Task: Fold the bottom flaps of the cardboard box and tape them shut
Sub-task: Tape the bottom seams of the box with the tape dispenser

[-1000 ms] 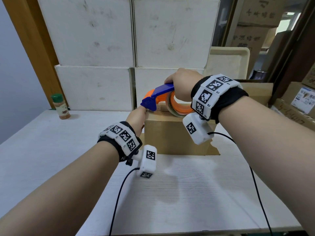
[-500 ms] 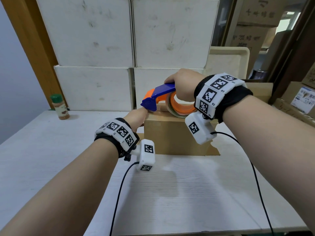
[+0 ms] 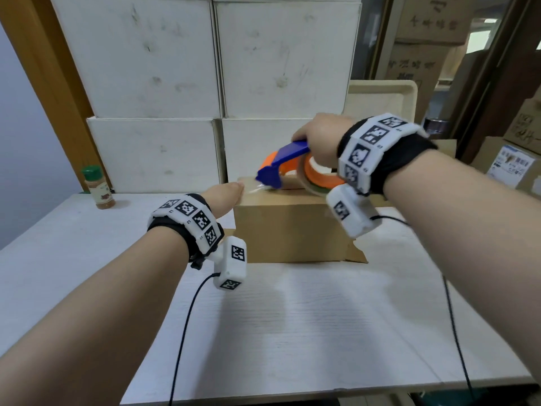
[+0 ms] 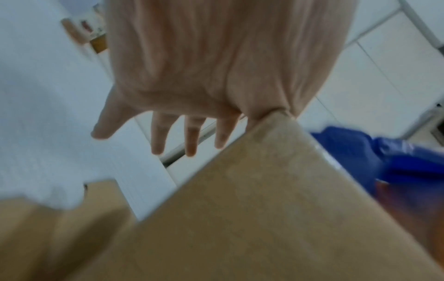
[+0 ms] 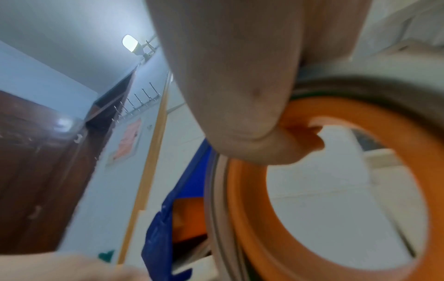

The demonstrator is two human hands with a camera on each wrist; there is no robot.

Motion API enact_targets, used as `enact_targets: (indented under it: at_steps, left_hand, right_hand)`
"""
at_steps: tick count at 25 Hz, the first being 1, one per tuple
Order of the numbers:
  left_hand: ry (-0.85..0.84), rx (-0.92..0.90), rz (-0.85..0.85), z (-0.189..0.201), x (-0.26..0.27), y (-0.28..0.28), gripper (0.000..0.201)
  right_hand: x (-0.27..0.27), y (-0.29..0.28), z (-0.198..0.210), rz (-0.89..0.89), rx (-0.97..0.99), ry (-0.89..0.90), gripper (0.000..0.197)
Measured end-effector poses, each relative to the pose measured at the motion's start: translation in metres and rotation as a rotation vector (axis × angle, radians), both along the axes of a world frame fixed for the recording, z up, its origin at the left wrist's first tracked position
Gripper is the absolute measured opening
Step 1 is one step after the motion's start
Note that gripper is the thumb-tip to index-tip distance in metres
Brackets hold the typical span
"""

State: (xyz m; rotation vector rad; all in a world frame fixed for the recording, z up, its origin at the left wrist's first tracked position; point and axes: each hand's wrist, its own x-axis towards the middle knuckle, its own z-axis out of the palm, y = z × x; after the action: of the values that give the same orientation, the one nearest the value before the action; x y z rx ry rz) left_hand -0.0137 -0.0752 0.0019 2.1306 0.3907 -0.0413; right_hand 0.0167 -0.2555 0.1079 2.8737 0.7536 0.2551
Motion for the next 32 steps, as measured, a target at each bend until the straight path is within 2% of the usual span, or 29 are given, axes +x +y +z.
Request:
enact_targets:
  at_steps: [3, 7, 13, 23, 27, 30, 32]
  left_hand:
    - [0.001, -0.017, 0.015, 0.002, 0.001, -0.006, 0.050]
    - [-0.054, -0.039, 0.085, 0.009, 0.002, -0.020, 0.047]
    - [-0.178, -0.081, 0.011, 0.001, 0.002, -0.015, 0.044]
    - [-0.212, -0.077, -0.013, -0.002, 0.004, -0.013, 0.042]
    - [-0.172, -0.118, 0.014, 0.013, 0.009, -0.014, 0.038]
    - [-0.119, -0.067, 0.009, 0.024, 0.015, -0.024, 0.036]
    - [-0.116, 0.047, 0.016, 0.022, 0.015, -0.034, 0.037]
  right_hand:
    - [0.005, -0.017, 0.000, -0.064, -0.041, 0.011, 0.045]
    - [0.008, -0.020, -0.007, -0.045, -0.037, -0.004, 0.046]
    - [0.009, -0.025, -0.010, -0.070, -0.035, -0.012, 0.048]
    - [0.009, -0.025, -0.008, -0.083, -0.062, -0.044, 0.050]
    - [0.007, -0.025, -0.008, -0.082, -0.080, -0.035, 0.049]
    - [0.006, -0.022, -0.008, -0.085, -0.101, -0.022, 0.050]
    - [0.006, -0.023, -0.007, -0.091, -0.091, -0.017, 0.049]
